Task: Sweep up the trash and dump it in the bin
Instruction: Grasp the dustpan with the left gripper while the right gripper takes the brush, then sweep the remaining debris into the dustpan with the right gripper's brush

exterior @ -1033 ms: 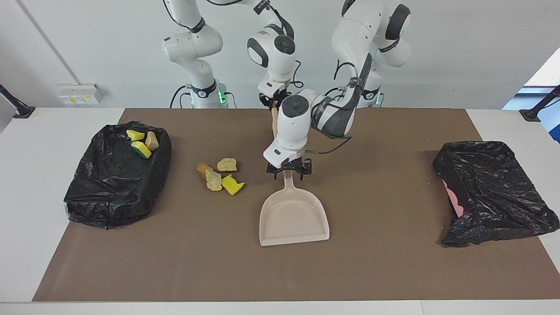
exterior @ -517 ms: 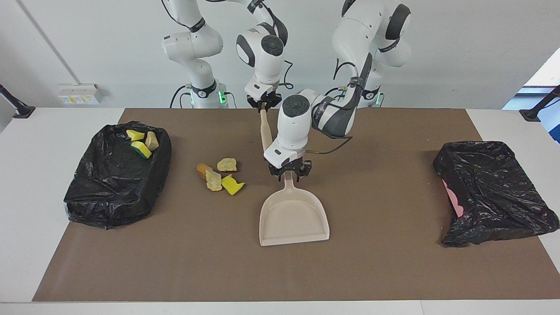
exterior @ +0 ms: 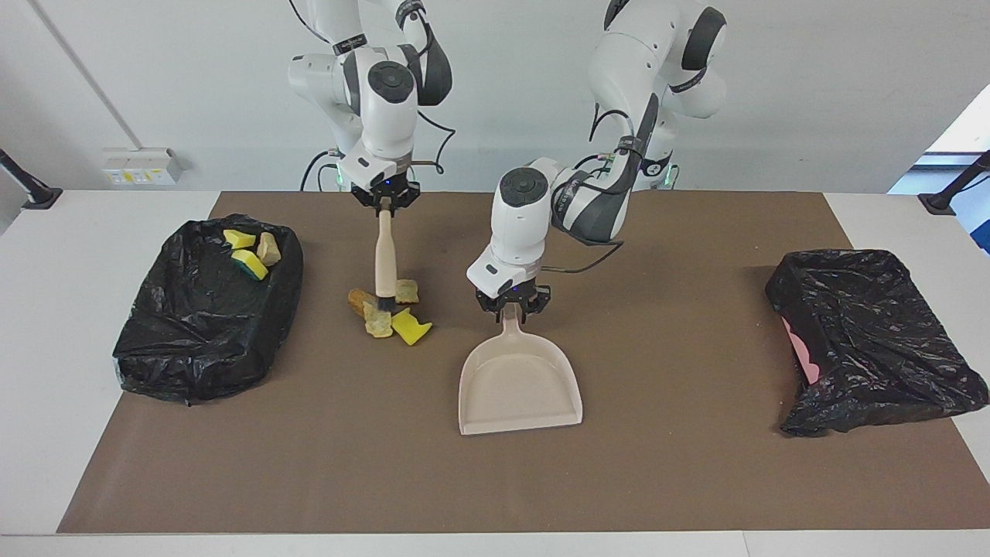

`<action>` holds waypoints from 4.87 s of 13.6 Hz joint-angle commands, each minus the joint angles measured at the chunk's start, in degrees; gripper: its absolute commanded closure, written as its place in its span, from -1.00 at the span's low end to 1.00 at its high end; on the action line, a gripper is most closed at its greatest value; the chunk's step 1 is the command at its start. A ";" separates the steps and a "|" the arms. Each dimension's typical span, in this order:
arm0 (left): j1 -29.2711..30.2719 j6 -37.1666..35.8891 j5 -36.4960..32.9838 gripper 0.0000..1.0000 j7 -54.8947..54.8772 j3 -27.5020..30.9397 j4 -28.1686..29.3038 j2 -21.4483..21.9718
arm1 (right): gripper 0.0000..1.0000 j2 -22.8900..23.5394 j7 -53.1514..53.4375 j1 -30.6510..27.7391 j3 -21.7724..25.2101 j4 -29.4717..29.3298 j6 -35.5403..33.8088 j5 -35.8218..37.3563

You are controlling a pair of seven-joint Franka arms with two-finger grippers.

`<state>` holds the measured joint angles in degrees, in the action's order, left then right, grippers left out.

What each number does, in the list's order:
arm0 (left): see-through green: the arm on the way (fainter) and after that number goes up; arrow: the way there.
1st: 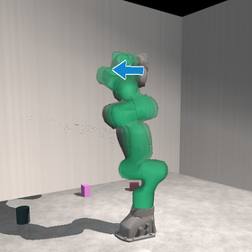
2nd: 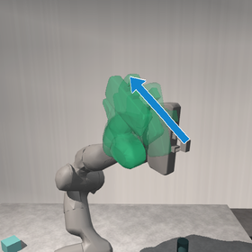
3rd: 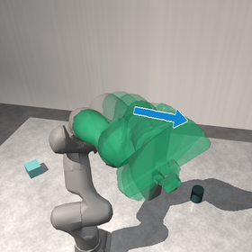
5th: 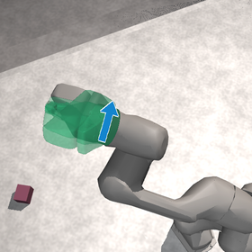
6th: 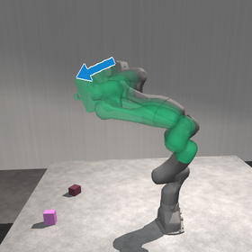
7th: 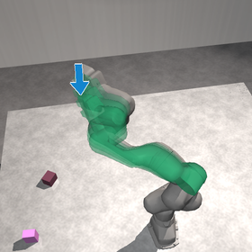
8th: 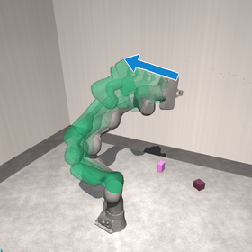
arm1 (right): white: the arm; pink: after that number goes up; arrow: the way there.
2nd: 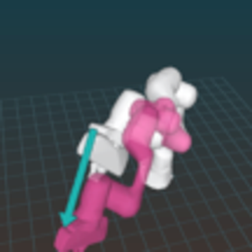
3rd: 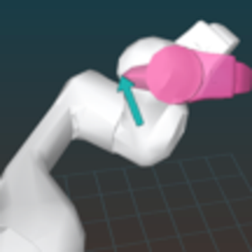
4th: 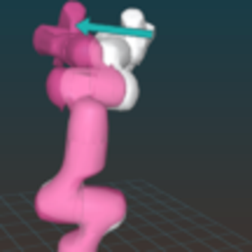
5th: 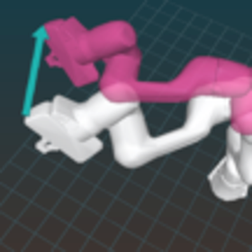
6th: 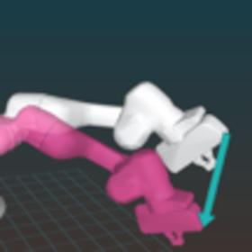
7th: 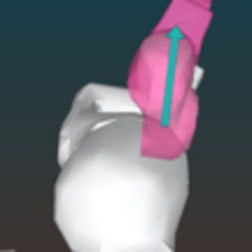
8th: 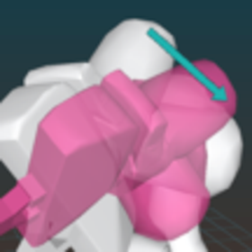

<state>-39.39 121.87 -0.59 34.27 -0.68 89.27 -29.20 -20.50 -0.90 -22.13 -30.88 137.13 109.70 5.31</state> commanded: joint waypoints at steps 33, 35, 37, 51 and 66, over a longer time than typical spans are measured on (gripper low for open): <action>-3.67 -9.28 -10.31 1.00 -70.93 0.59 19.97 16.20 | 1.00 8.71 9.60 11.05 -0.93 3.06 2.63 -3.71; -4.55 -7.88 -10.31 1.00 -70.49 0.59 21.90 16.02 | 1.00 10.91 7.15 13.33 -0.93 2.88 5.95 -7.75; -4.81 -7.43 -10.31 1.00 -70.48 0.59 22.43 16.19 | 1.00 12.85 6.44 15.08 -1.11 0.87 6.14 -15.38; -4.82 -7.17 -9.79 1.00 -62.75 0.59 22.96 16.46 | 1.00 19.93 4.34 10.36 0.03 -15.28 -2.82 4.40; -4.73 -6.91 -9.43 1.00 -57.56 0.42 23.84 16.72 | 1.00 25.34 -0.94 13.60 -1.19 -15.06 -4.76 -24.44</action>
<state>-43.29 113.20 -10.01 -24.32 -1.00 110.26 -14.23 7.10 0.98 -7.60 -31.86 120.24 105.78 -14.05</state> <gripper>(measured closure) 0.670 0.727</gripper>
